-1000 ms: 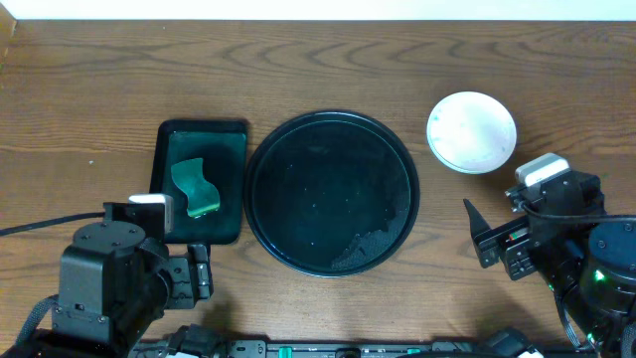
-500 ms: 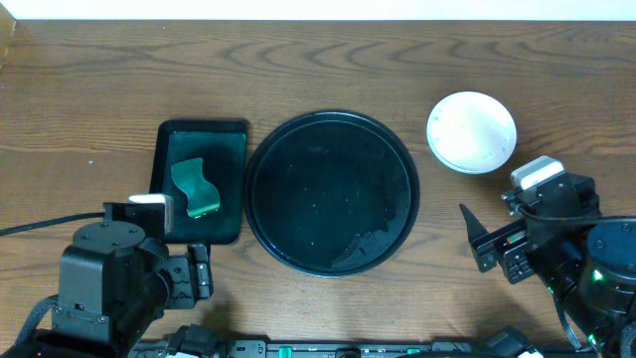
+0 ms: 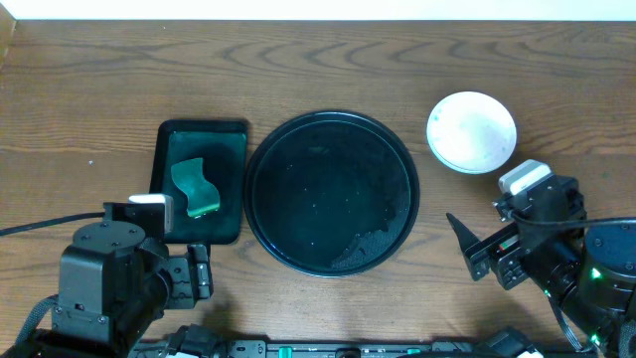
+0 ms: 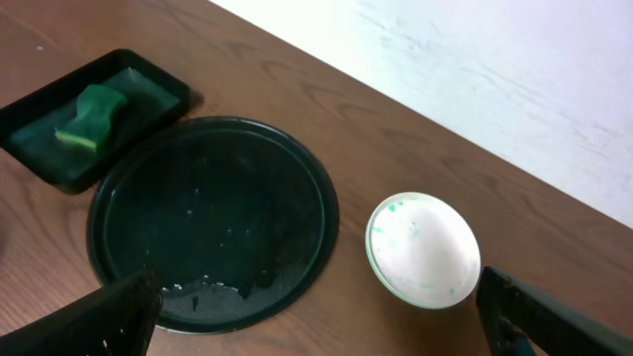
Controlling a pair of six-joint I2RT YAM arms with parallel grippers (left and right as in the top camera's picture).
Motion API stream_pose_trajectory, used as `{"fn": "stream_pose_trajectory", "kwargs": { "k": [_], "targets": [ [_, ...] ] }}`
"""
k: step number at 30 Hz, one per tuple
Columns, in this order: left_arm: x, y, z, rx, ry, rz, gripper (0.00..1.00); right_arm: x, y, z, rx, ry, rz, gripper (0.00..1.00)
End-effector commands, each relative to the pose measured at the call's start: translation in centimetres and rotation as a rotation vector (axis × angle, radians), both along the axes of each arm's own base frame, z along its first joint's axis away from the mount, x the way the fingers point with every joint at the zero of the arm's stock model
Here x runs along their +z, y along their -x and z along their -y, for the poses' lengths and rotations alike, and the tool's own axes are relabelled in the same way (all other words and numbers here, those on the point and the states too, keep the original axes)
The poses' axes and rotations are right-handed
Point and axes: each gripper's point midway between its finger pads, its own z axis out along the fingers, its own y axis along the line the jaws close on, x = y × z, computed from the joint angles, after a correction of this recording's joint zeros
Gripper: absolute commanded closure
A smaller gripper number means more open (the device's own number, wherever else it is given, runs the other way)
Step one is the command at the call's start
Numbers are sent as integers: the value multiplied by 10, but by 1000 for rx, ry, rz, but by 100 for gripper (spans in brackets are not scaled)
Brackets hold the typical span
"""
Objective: Clean dirty plates on tray and stack at the side
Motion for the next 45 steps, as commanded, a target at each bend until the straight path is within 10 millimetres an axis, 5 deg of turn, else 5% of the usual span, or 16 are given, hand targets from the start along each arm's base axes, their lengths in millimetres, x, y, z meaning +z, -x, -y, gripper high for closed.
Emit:
{"fn": "stream_pose_trajectory", "kwargs": {
  "k": [1,10,19,28,45],
  "targets": [
    [4,0,-1,-8,-12,10,17,1,2,-3,25,3,-2,1],
    [4,0,-1,-8,-12,10,17,-18,13,3,25,51,-81,1],
    [4,0,-1,-8,-13,10,17,-14,3,6,-13,42,-45,1],
    [4,0,-1,-8,-12,10,17,-4,-25,23,-110,-151,220,1],
    [4,0,-1,-8,-12,10,17,-57,-15,46,-152,-440,685,1]
  ]
}}
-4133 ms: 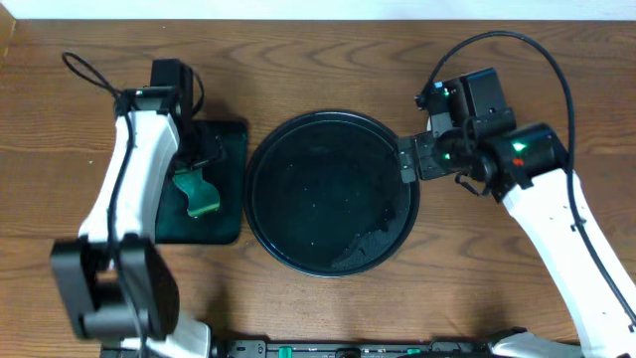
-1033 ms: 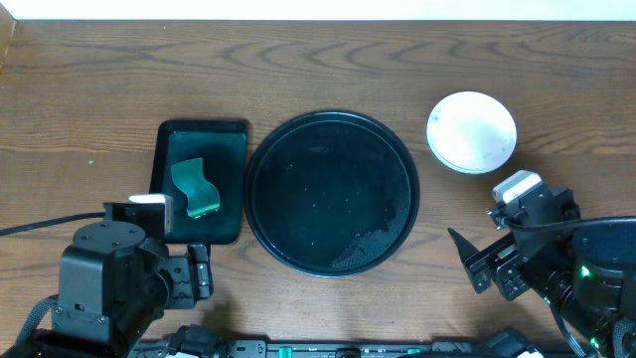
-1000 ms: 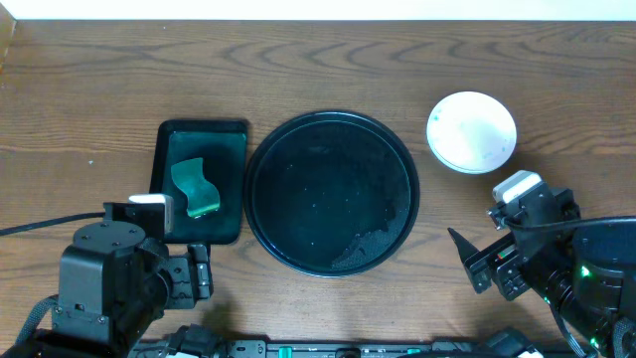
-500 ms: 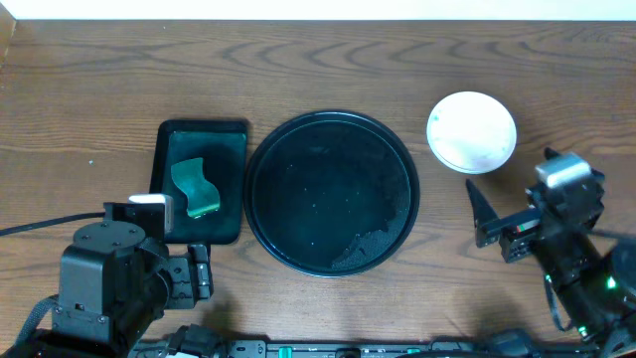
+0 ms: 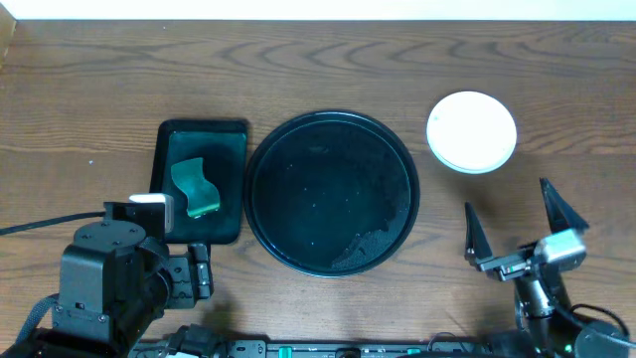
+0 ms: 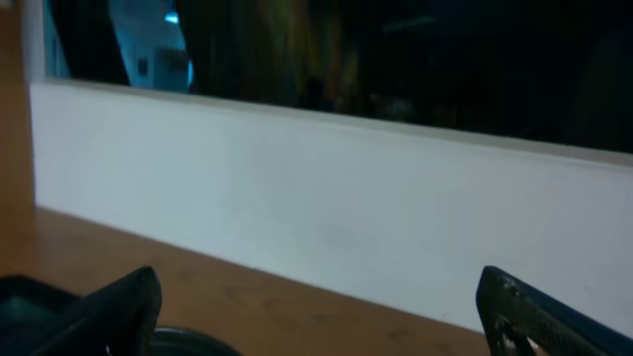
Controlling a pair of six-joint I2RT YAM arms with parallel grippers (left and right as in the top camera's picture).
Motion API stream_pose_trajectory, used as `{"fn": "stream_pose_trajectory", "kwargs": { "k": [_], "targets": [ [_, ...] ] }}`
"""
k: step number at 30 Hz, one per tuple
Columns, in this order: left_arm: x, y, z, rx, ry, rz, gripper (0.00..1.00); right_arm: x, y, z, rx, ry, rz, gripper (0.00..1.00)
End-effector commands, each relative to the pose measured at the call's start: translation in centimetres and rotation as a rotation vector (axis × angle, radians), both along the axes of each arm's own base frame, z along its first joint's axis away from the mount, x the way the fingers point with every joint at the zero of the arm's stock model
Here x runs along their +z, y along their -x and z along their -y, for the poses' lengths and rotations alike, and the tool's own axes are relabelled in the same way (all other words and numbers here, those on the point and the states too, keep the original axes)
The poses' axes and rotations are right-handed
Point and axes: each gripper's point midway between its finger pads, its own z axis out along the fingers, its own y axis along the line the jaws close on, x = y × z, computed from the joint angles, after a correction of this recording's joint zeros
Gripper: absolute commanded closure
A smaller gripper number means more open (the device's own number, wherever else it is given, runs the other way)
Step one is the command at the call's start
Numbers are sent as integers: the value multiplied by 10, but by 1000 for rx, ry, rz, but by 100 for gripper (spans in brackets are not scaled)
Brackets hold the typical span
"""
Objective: Clean dirty plates on tray and stack at the side
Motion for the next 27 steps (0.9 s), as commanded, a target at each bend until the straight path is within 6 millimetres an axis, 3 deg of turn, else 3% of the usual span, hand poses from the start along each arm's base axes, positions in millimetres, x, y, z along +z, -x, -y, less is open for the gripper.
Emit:
{"fn": "stream_pose_trajectory", "kwargs": {
  "k": [1,13,27],
  "targets": [
    [4,0,-1,-8,-12,13,17,-13,-2,5,8,-98,21,1],
    [4,0,-1,-8,-12,13,17,-57,-17,9,27,-125,24,1],
    [4,0,-1,-8,-12,13,17,-86,-25,8,21,-144,-50,1]
  ]
}}
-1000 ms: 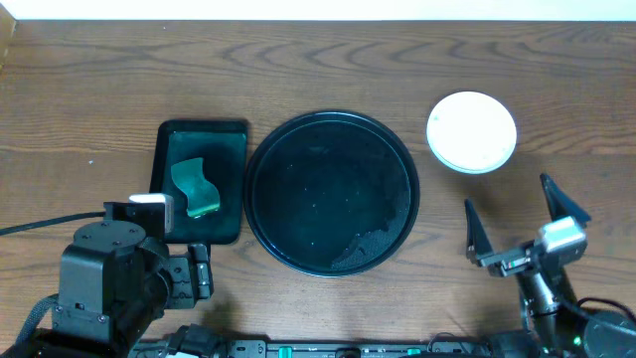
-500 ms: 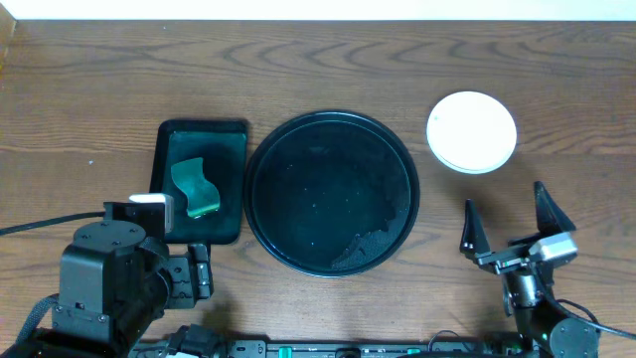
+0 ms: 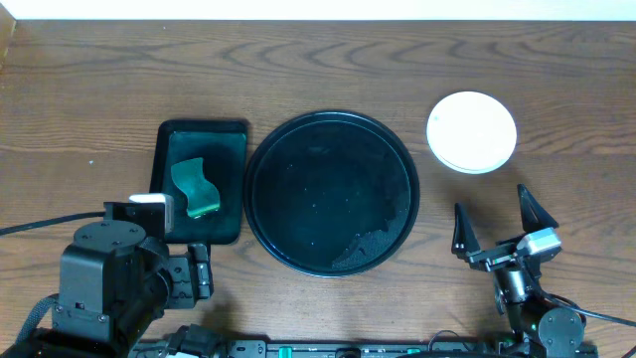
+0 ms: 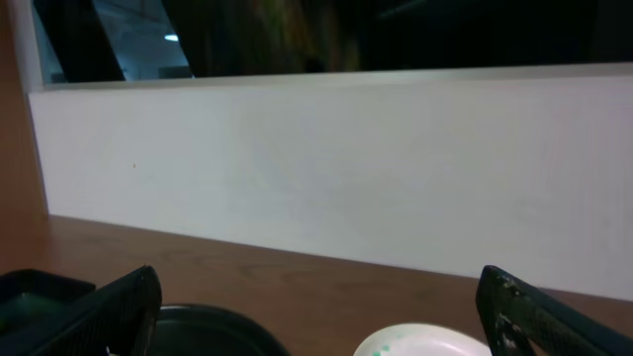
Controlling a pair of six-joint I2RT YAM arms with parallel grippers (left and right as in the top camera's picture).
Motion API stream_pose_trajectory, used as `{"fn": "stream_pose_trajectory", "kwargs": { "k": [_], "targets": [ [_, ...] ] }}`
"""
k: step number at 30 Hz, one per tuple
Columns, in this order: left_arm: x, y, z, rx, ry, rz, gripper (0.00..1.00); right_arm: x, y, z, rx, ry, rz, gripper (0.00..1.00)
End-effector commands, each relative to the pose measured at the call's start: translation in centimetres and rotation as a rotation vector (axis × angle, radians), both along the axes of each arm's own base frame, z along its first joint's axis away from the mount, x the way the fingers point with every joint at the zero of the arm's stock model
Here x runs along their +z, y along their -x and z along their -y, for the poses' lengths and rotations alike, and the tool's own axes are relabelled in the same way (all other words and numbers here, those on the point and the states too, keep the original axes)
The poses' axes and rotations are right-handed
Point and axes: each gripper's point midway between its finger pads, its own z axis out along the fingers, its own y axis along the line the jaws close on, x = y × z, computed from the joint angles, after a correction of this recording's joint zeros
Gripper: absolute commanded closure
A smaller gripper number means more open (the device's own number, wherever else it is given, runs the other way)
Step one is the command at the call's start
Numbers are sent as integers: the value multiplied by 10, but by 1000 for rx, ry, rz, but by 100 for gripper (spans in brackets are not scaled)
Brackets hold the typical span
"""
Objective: Clean dirty plates on tray and stack at the side
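A white plate [image 3: 471, 131] lies on the wooden table at the right, beside the round black tray [image 3: 331, 192]; the right wrist view catches its rim with green specks [image 4: 420, 345]. A green sponge [image 3: 194, 187] rests in the small dark rectangular tray [image 3: 199, 179] at the left. My right gripper [image 3: 497, 231] stands open near the front edge, below the plate, fingers pointing up and away, nothing between them. My left arm [image 3: 109, 283] sits at the front left; its fingers are hidden under the arm.
Dark residue lies in the round tray's front right part [image 3: 373, 244]. A white wall [image 4: 326, 168] runs along the table's far edge. A cable [image 3: 40, 227] trails off to the left.
My right gripper has shifted slightly left and tilted down a little; the plate's rim and the round tray's edge now show at the bottom of the wrist view.
My right gripper was first open at the right, camera looking down on the round tray, plate and sponge tray. Then it stood near the front edge, pitched up at the wall. Now it sits a bit lower in tilt, still open. Plate, trays, sponge and left arm stayed put.
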Motion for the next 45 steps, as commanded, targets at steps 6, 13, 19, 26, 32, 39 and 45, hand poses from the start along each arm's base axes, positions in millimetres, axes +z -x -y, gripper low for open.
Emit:
{"fn": "stream_pose_trajectory", "kwargs": {
  "k": [6,13,19,26,32,39,45],
  "targets": [
    [4,0,-1,-8,-12,13,17,-44,-12,17,-90,-142,-215,1],
    [4,0,-1,-8,-12,13,16,-77,-12,14,-88,-62,-335,1],
    [4,0,-1,-8,-12,13,17,-78,-11,13,-87,-23,-327,1],
    [4,0,-1,-8,-12,13,16,-78,-11,13,-88,-18,-325,1],
    [4,0,-1,-8,-12,13,17,-78,-11,13,-88,-18,-325,1],
    [4,0,-1,-8,-12,13,17,-78,-11,13,-88,-18,-325,1],
    [4,0,-1,-8,-12,13,17,-78,-11,13,-88,-18,-325,1]
  ]
}}
